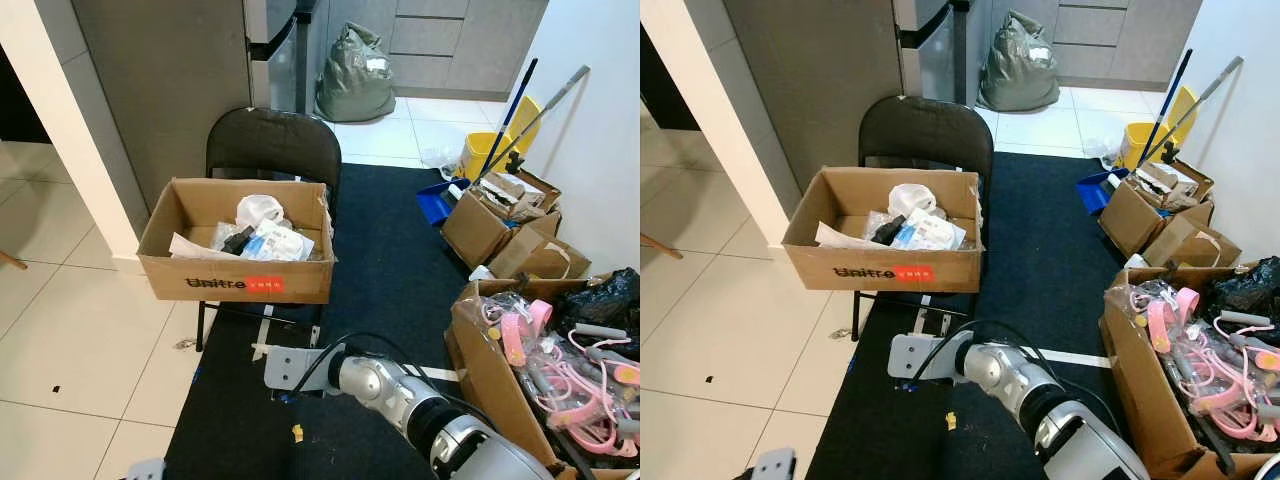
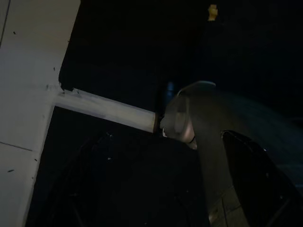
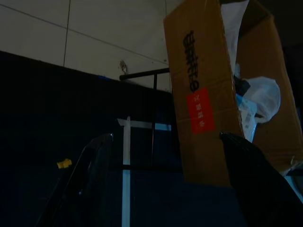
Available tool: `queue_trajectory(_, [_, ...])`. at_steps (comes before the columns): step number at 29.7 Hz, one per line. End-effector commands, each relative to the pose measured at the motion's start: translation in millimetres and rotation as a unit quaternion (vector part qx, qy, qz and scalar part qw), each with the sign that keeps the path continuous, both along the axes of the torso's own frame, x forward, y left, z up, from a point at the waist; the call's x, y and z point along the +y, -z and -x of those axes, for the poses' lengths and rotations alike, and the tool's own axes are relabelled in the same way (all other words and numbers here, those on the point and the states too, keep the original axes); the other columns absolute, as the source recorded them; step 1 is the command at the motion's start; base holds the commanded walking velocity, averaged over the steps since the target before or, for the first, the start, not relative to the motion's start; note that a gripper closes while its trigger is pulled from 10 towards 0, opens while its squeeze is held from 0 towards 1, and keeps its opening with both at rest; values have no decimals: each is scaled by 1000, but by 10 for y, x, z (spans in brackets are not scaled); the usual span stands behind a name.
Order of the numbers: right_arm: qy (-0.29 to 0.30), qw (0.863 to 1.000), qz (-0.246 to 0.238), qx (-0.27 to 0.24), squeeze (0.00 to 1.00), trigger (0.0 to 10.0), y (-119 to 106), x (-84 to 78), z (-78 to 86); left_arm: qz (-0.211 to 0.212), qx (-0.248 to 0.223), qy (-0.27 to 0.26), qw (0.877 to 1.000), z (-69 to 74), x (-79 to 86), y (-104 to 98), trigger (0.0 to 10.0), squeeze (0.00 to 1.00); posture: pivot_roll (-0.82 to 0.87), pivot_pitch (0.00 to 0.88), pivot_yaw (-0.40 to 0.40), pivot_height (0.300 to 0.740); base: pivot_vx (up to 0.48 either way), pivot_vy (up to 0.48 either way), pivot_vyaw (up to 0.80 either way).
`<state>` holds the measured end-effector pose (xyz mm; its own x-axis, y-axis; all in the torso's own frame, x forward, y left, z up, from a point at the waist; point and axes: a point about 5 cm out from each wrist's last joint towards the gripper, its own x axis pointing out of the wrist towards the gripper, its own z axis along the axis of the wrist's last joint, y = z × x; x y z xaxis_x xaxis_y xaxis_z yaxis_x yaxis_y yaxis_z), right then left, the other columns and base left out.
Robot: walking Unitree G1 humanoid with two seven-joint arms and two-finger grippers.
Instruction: Picking trash to rubbish bin
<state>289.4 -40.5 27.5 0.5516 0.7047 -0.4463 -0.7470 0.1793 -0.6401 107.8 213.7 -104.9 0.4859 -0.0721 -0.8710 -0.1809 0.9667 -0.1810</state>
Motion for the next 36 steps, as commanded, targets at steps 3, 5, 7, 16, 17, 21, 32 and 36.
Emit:
queue_trajectory(3, [-2,1000,-6,-1,0,10000,-19,6,-8,-5,8,-5,1000,145,142,0,10000,0,64,5,17,740,0,0,0])
queue_trajectory(5, [-2,1000,-6,-1,0,10000,-19,8,-7,-5,11,-6,1000,160,127,8,10000,0,65,7,17,740,0,0,0])
queue_trajectory(7, [-2,1000,-7,-1,0,10000,-19,9,-7,-3,11,-5,1000,104,49,16,10000,0,65,7,17,740,0,0,0])
queue_trajectory(16, [-2,1000,-7,-1,0,10000,-21,14,-7,2,2,9,1000,-228,-328,0,10000,0,67,7,19,740,0,0,0])
queue_trajectory(17, [-2,1000,-7,-1,0,10000,-21,14,-7,2,0,10,1000,-263,-356,-7,10000,0,67,7,19,740,0,0,0])
queue_trajectory(21, [-2,1000,-7,-2,0,10000,-21,15,-6,-7,-21,-7,1000,-425,-363,-62,10000,0,66,8,20,740,0,0,0])
queue_trajectory(32, [-2,1000,-8,-1,0,10000,-20,15,-4,-36,-147,-54,987,-873,144,-385,10000,0,70,8,19,740,0,0,0])
queue_trajectory(36, [-3,1000,-8,-1,0,10000,-17,17,0,-41,-159,-54,985,-922,185,-426,10000,0,66,10,23,740,0,0,0])
